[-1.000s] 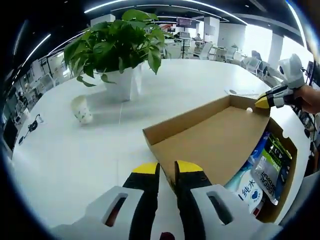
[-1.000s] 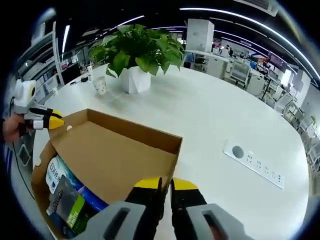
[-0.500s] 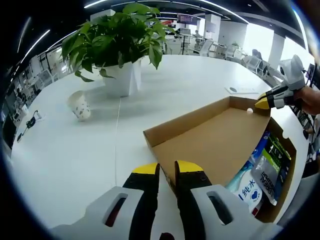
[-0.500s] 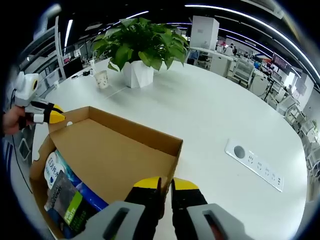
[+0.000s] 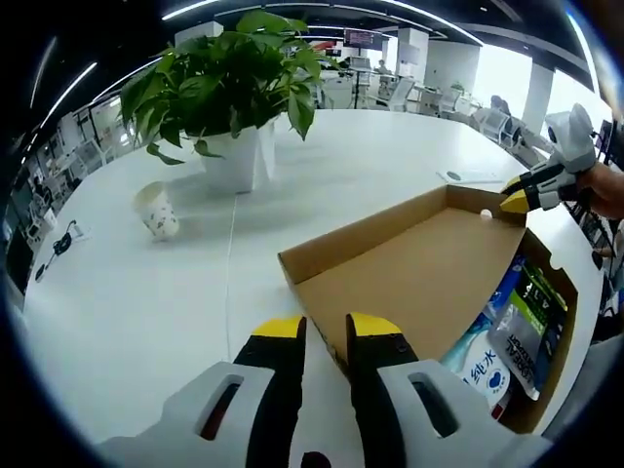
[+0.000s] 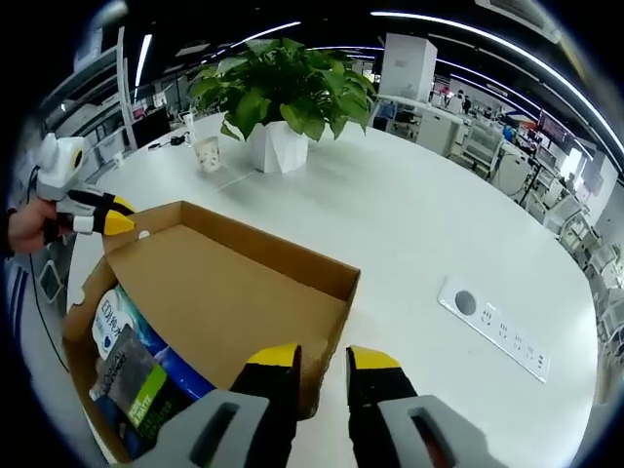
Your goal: Operate the shoe box by opening the lid, removing the specified soft item, and placing it in the target area until the item is outside and the box remains undamaged.
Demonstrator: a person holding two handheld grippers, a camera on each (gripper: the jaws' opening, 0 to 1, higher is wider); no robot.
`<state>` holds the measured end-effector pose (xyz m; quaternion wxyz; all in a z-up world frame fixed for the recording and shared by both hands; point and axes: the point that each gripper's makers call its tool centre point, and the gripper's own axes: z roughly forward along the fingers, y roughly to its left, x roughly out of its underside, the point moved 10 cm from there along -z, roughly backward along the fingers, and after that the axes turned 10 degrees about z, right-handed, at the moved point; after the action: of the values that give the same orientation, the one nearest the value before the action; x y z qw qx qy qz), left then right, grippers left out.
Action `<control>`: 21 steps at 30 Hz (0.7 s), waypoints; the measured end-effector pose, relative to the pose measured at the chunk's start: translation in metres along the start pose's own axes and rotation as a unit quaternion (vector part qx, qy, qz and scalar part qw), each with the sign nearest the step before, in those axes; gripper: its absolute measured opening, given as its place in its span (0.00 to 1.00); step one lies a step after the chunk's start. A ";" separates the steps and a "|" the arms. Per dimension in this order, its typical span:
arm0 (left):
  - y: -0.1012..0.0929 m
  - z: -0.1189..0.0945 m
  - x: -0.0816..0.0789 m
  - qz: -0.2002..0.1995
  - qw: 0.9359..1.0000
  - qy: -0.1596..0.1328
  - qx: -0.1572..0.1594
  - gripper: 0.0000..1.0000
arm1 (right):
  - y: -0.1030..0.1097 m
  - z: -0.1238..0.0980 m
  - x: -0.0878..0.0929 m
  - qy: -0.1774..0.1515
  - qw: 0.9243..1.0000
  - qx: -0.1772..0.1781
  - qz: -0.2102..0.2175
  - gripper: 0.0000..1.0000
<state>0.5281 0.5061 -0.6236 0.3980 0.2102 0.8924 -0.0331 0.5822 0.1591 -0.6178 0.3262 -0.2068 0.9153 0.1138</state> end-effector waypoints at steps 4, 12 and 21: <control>0.003 -0.006 0.001 -0.001 1.000 -0.004 -0.005 0.21 | -0.005 -0.010 -0.002 -0.011 1.000 -0.003 0.003 0.21; 0.012 -0.028 0.002 -0.019 0.999 -0.023 -0.022 0.26 | -0.009 -0.033 0.002 -0.035 0.999 0.004 0.001 0.35; 0.014 -0.056 0.007 -0.035 0.998 -0.052 -0.032 0.28 | -0.009 -0.058 0.031 -0.039 0.999 -0.006 0.031 0.46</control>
<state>0.4904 0.5338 -0.5888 0.4490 0.1644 0.8778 -0.0297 0.5328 0.1221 -0.5941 0.3563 -0.1756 0.9074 0.1375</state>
